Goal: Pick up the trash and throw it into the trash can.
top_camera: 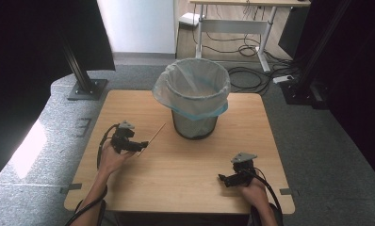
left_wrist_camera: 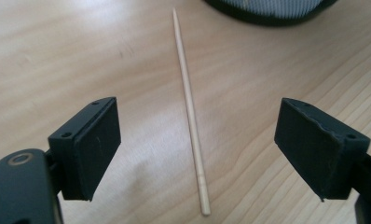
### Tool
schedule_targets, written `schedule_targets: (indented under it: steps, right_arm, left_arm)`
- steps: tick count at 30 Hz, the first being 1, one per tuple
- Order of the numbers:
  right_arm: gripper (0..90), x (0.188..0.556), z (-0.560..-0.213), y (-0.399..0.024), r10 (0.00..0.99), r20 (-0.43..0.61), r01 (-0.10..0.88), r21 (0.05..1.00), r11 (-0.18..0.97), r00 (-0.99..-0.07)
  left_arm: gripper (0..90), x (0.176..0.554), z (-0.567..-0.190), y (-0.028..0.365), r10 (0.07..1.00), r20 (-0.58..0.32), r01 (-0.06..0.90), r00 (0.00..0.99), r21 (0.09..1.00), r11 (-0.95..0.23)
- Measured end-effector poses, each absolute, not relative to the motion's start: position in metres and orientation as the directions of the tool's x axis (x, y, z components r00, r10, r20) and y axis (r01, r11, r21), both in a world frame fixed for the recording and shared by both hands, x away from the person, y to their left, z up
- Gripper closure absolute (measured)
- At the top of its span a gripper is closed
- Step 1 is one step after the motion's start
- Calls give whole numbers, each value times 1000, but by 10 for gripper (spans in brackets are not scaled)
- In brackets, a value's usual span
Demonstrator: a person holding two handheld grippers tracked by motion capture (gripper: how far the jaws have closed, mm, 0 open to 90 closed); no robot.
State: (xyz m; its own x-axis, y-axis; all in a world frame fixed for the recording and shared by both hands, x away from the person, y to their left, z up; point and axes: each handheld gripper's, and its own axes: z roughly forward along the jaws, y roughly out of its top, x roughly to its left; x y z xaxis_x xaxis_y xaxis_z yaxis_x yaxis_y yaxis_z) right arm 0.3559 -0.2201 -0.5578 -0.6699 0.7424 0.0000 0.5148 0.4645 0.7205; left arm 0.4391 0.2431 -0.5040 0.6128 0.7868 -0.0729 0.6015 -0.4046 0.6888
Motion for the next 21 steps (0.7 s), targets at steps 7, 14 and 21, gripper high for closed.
schedule_targets:
  steps: [7, 14, 21]
  right_arm:
    - [0, 356, -558, -220, 743, 0, 515, 721, 464, -670]
    - [0, 356, -558, -220, 742, 0, 515, 721, 464, -670]
    - [0, 356, -558, -220, 744, 1, 517, 720, 463, -668]
  left_arm:
    - [291, 431, -528, 240, 796, -31, 603, 604, 671, -431]
    - [436, 426, -540, 244, 802, -7, 592, 597, 678, -435]
    - [818, 421, -543, 255, 825, -26, 592, 564, 710, -382]
